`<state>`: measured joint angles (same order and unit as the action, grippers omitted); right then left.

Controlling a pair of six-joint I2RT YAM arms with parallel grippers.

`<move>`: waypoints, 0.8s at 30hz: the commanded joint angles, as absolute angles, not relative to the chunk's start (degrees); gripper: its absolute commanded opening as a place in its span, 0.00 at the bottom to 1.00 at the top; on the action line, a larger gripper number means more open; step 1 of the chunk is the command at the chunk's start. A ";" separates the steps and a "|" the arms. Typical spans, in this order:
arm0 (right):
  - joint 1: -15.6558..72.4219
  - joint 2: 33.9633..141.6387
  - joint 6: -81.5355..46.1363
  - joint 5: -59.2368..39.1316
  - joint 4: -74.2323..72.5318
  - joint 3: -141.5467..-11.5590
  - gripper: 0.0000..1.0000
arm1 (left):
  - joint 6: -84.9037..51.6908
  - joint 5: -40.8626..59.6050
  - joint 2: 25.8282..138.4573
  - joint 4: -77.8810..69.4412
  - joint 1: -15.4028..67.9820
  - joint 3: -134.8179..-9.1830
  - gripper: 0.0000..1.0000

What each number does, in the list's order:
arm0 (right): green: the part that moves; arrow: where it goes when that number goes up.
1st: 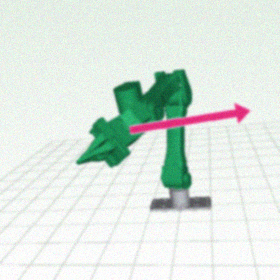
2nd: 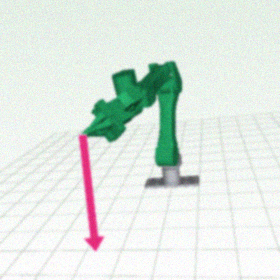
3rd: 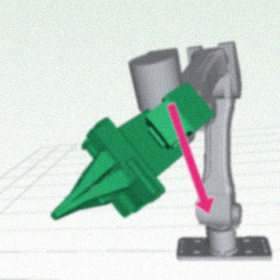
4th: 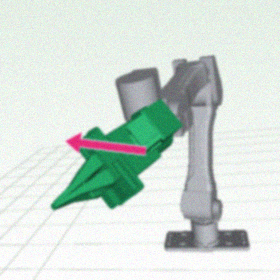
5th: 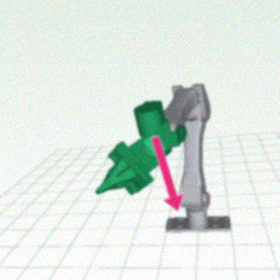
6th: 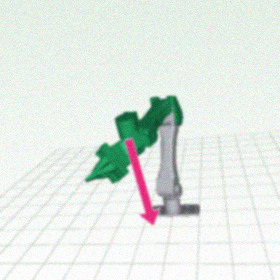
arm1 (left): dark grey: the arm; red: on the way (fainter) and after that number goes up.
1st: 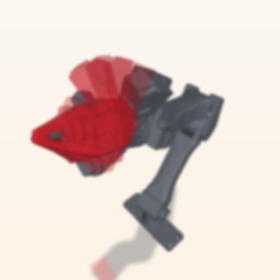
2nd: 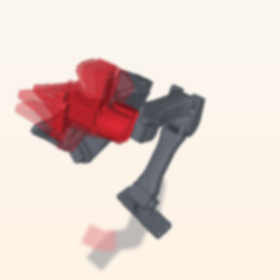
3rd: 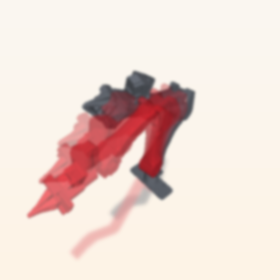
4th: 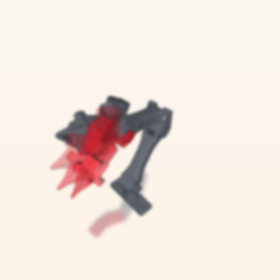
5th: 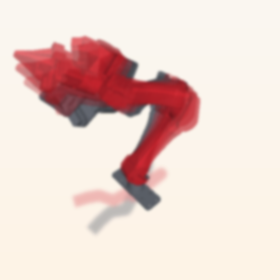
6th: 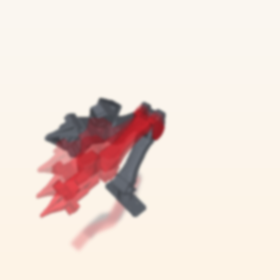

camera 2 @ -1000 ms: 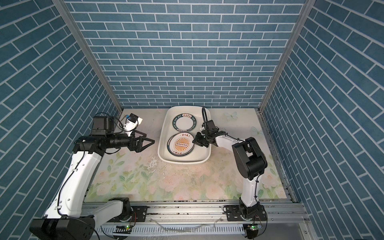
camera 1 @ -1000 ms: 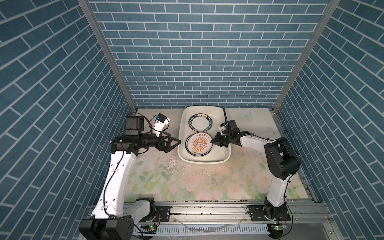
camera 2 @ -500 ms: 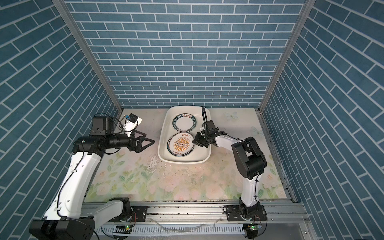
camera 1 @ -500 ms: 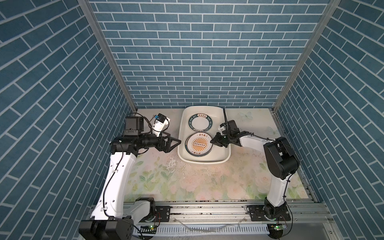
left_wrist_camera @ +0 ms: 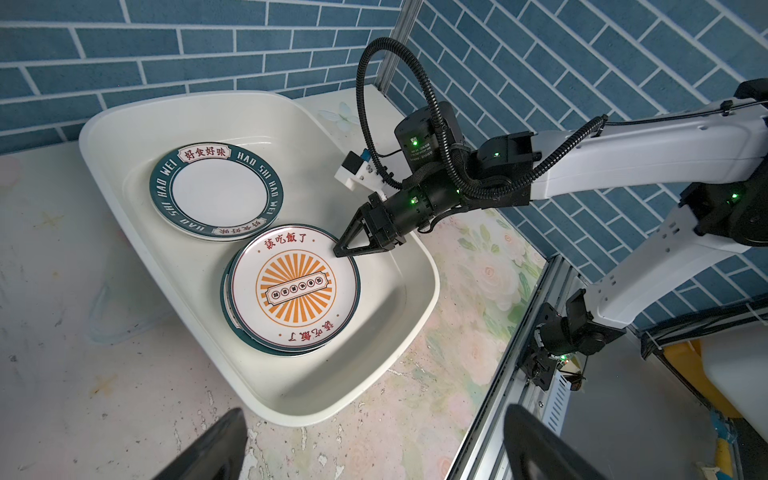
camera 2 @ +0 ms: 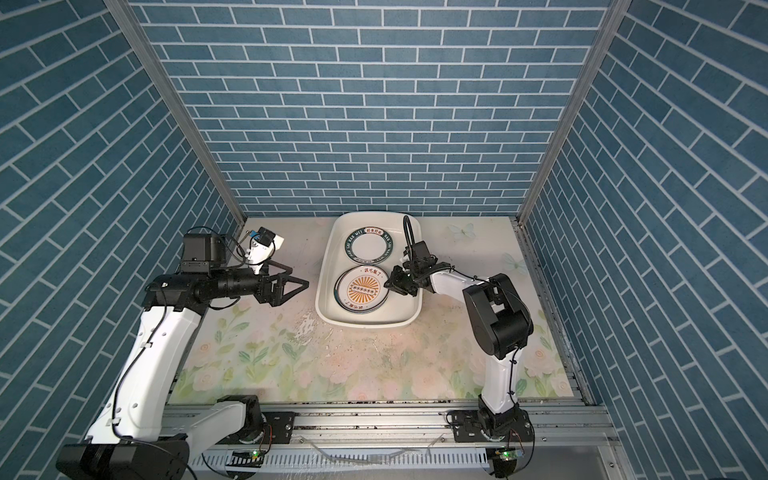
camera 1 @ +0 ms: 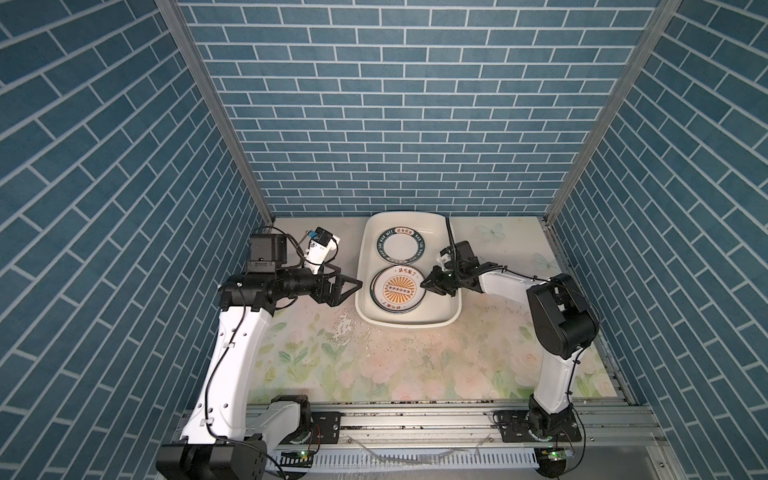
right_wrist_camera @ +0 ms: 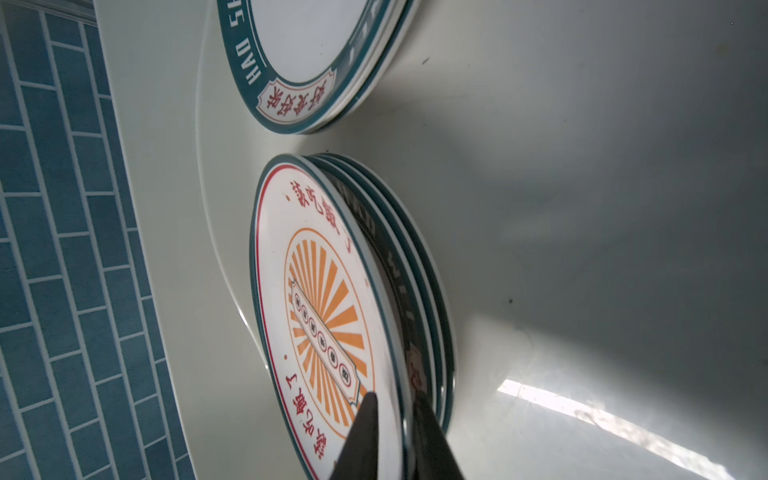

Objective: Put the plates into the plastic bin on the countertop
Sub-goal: 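Open the right gripper to release the sunburst plate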

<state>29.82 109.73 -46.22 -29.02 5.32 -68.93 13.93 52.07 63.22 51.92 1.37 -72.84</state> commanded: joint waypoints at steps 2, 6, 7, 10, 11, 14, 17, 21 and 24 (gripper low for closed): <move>29.58 110.17 -45.40 -29.10 6.60 -69.64 0.19 | 14.07 52.34 62.23 51.94 1.67 -73.20 0.98; 29.53 109.69 -44.51 -28.40 8.25 -70.21 0.20 | 14.16 52.41 62.32 51.97 1.66 -73.44 0.97; 29.53 109.60 -44.27 -28.26 8.73 -70.43 0.20 | 14.07 52.47 62.37 51.97 1.66 -73.39 0.98; 29.47 109.51 -43.78 -27.87 9.72 -70.92 0.21 | 14.02 52.50 62.49 51.91 1.67 -73.56 0.98; 29.44 109.43 -43.77 -27.78 9.91 -71.10 0.21 | 14.06 52.54 62.47 51.86 1.67 -73.57 0.97; 29.43 109.37 -43.58 -27.60 10.45 -71.37 0.22 | 14.02 52.55 62.42 51.94 1.67 -73.66 0.98; 29.33 109.34 -43.35 -27.34 11.12 -71.79 0.22 | 14.15 52.55 62.54 51.94 1.71 -73.78 0.97; 29.38 109.34 -42.69 -26.85 12.45 -72.74 0.23 | 14.15 52.51 62.66 51.97 1.76 -73.92 0.97; 29.27 109.35 -42.24 -26.48 13.34 -73.28 0.24 | 14.22 52.59 62.68 51.95 1.76 -73.95 0.97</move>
<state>29.47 109.73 -44.62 -27.59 11.20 -71.64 13.93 52.10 63.22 51.94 1.41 -72.84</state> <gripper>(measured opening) 0.236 0.975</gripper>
